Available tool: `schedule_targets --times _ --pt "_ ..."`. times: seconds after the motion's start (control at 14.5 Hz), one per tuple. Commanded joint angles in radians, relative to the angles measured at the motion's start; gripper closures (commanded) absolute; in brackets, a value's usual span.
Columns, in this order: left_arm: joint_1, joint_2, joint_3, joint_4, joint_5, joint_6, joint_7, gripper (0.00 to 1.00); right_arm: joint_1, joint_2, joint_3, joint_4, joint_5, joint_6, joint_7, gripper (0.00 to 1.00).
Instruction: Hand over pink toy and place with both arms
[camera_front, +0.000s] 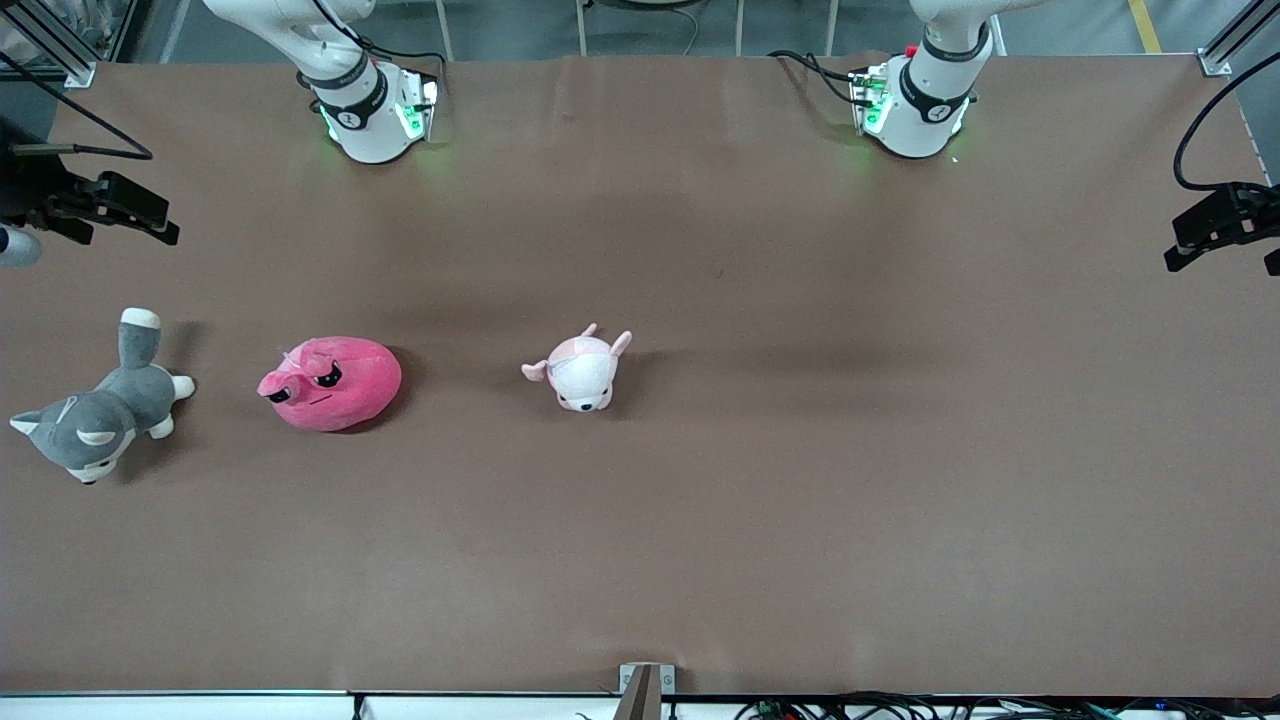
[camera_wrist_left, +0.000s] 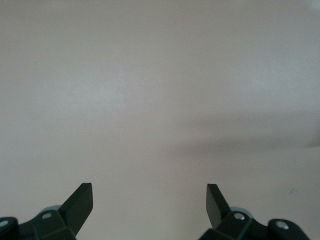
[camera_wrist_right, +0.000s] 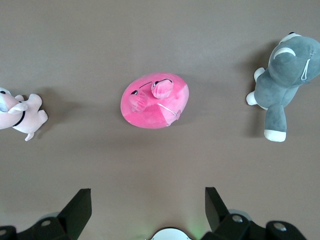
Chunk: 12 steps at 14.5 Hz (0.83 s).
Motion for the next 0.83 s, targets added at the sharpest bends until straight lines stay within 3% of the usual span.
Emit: schedule_targets --times 0.0,0.76 --pt "-0.092 0.006 0.087 0.02 -0.01 -0.018 0.016 0.0 0.014 -0.018 0.004 0.034 -0.022 -0.021 0.009 0.0" --pt "-0.126 0.006 0.101 0.021 -0.004 -0.018 0.014 0.0 0.009 0.005 -0.003 0.124 -0.021 -0.016 0.005 0.0"
